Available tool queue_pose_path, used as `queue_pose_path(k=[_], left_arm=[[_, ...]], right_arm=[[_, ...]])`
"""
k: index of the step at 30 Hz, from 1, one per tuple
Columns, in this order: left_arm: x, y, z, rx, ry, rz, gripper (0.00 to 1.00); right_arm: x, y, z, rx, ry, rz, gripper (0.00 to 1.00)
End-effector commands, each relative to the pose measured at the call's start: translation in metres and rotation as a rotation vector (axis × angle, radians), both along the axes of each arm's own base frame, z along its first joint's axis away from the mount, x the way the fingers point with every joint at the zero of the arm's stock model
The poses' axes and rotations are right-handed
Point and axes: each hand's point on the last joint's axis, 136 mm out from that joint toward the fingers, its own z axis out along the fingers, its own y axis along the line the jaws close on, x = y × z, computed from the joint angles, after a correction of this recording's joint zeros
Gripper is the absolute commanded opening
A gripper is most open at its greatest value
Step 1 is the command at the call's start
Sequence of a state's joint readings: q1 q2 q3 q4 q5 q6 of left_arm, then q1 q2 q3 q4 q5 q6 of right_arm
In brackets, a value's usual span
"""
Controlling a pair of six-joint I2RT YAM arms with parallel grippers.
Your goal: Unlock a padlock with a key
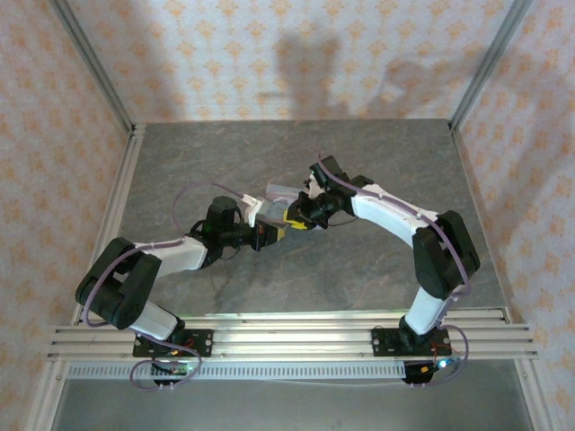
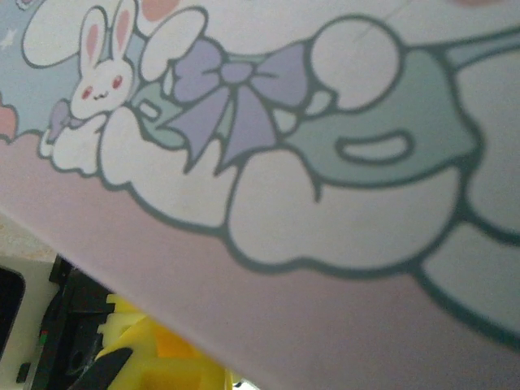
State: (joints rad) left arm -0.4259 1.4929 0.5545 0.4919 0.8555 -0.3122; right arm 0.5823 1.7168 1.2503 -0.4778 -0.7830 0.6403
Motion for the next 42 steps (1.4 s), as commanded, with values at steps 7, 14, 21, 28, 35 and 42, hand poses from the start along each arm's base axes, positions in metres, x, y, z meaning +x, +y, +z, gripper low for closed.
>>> queue_pose_path(k=[7,14,21,28,35,42], left_arm=[[0.001,0.001,0.017,-0.009,-0.081,0.006,0.0],[0.007,0.001,0.017,-0.017,-0.085,0.035,0.0],[0.011,0.007,0.017,-0.033,-0.091,0.096,0.0],[0.013,0.014,0.018,-0.055,-0.101,0.155,0.0],[0.009,0.011,0.013,-0.051,-0.086,0.131,0.0],[0.002,0.015,0.001,-0.027,-0.071,0.127,0.0]], right_arm=[[0.008,0.006,0.022,0.054,-0.055,-0.006,0.0],[0.006,0.005,0.022,0.063,-0.053,-0.012,0.0],[0.006,0.007,0.021,0.08,-0.042,-0.017,0.0],[0.007,0.008,0.019,0.098,-0.034,-0.04,0.0],[0.008,0.01,0.019,0.113,-0.029,-0.056,0.0],[0.012,0.009,0.022,0.117,-0.04,-0.079,0.0]])
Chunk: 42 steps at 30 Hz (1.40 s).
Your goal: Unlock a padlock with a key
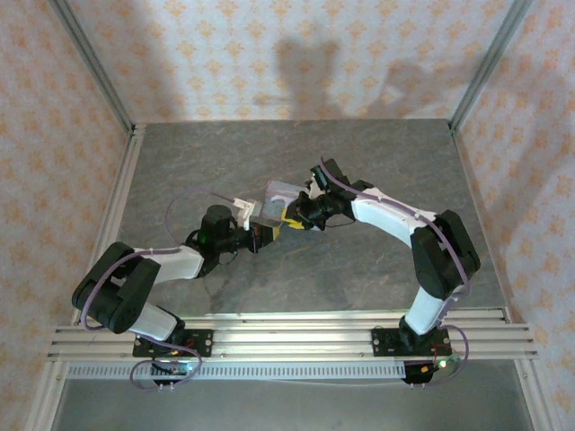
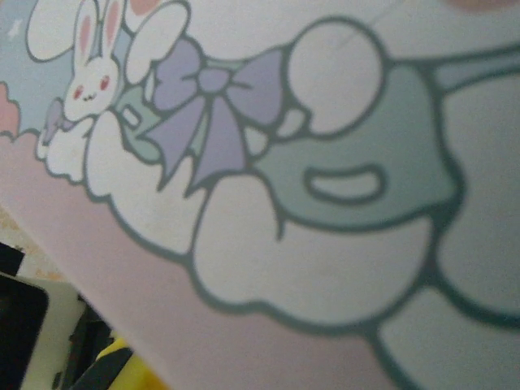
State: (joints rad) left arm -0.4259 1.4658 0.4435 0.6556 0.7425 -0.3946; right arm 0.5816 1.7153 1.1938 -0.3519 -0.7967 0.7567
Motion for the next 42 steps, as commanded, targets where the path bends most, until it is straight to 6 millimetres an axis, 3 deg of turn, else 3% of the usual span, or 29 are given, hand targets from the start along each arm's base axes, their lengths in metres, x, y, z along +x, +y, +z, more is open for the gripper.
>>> queue_pose_path(k=[1,25,31,42], left_arm=[[-0.002,0.0,0.006,-0.005,-0.044,-0.004,0.0],[0.008,-0.013,0.041,-0.032,-0.11,-0.021,0.0],[0.012,-0.01,0.037,-0.039,-0.112,0.012,0.0],[0.005,-0.009,0.009,0.005,-0.068,-0.011,0.0]], right_arm=[[0.006,0.003,0.026,0.058,-0.073,-0.008,0.0],[0.005,0.004,0.021,0.054,-0.036,-0.03,0.0],[0.002,0.002,0.014,0.049,-0.024,-0.038,0.0],[0.006,0.002,0.013,0.033,-0.03,-0.04,0.0]])
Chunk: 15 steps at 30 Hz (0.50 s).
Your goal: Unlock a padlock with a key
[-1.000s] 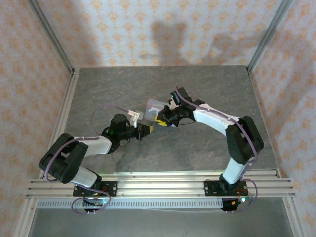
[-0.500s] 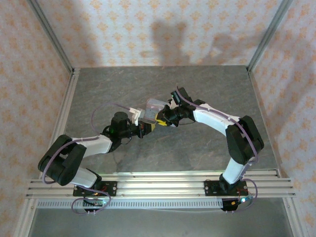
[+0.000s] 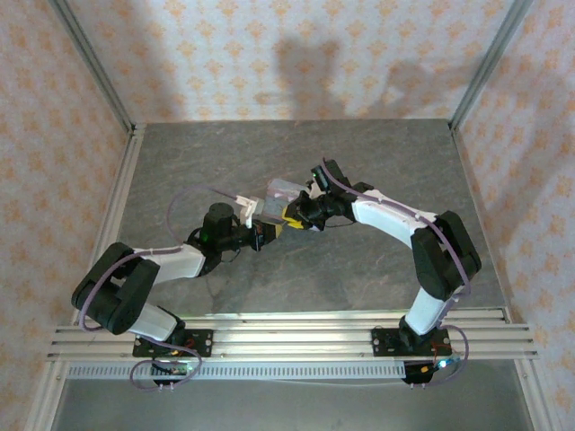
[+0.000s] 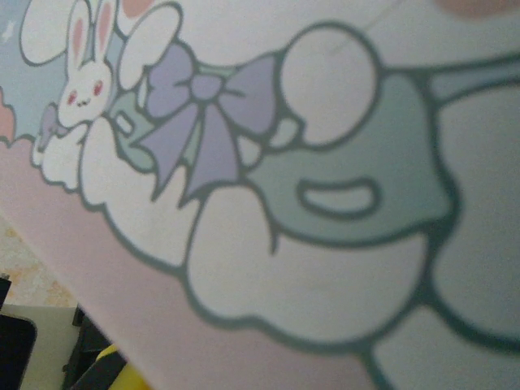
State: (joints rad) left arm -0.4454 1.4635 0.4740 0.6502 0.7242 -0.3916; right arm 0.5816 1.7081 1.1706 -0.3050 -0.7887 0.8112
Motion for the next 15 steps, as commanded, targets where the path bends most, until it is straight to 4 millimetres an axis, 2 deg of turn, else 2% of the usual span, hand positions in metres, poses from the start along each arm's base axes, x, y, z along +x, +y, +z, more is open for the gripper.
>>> queue_pose_path(k=[1,9,15], left_arm=[[0.0001,-0.0017,-0.0022,0.008,-0.035,-0.008,0.0],[0.0034,-0.0014,-0.0008,0.007,-0.044,0.0,0.0],[0.0019,0.0012,-0.0067,-0.002,-0.031,0.006,0.0]], right_arm=[[0.0033,0.0012,0.0124,0.013,-0.04,-0.001,0.0],[0.0027,0.0002,0.0122,0.006,-0.04,0.001,0.0],[0.0034,0.0,0.0124,0.005,-0.043,0.004,0.0]])
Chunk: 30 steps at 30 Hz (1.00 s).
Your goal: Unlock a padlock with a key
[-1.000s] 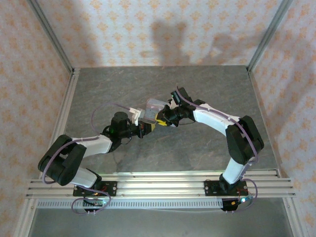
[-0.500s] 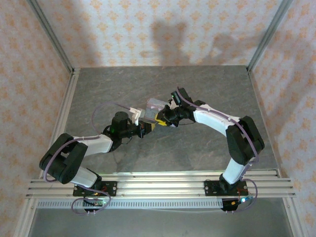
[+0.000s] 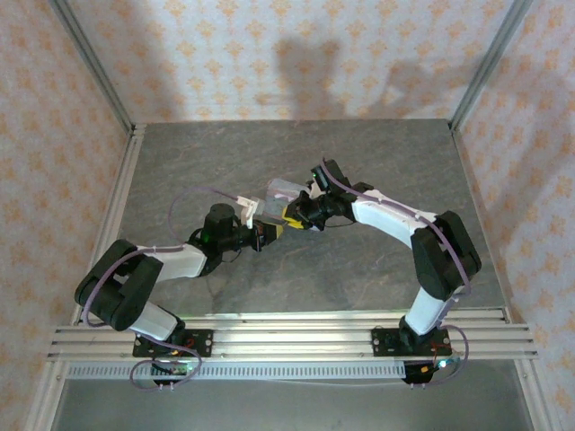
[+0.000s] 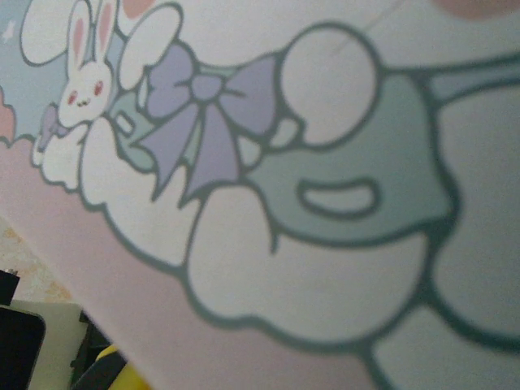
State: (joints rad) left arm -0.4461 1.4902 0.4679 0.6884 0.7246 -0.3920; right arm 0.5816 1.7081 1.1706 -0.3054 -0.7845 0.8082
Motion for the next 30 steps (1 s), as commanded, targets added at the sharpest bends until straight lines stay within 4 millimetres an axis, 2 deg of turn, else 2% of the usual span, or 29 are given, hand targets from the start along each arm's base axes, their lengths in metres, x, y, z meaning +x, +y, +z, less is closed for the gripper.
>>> queue_pose_path(k=[1,30], left_arm=[[0.0,0.003,-0.002,-0.003,-0.026,0.007,0.0],[0.009,0.01,0.019,-0.031,-0.073,0.067,0.0]], right_arm=[[0.003,0.0,0.013,0.009,-0.039,0.006,0.0],[0.001,0.001,0.009,0.011,-0.03,0.011,0.0]])
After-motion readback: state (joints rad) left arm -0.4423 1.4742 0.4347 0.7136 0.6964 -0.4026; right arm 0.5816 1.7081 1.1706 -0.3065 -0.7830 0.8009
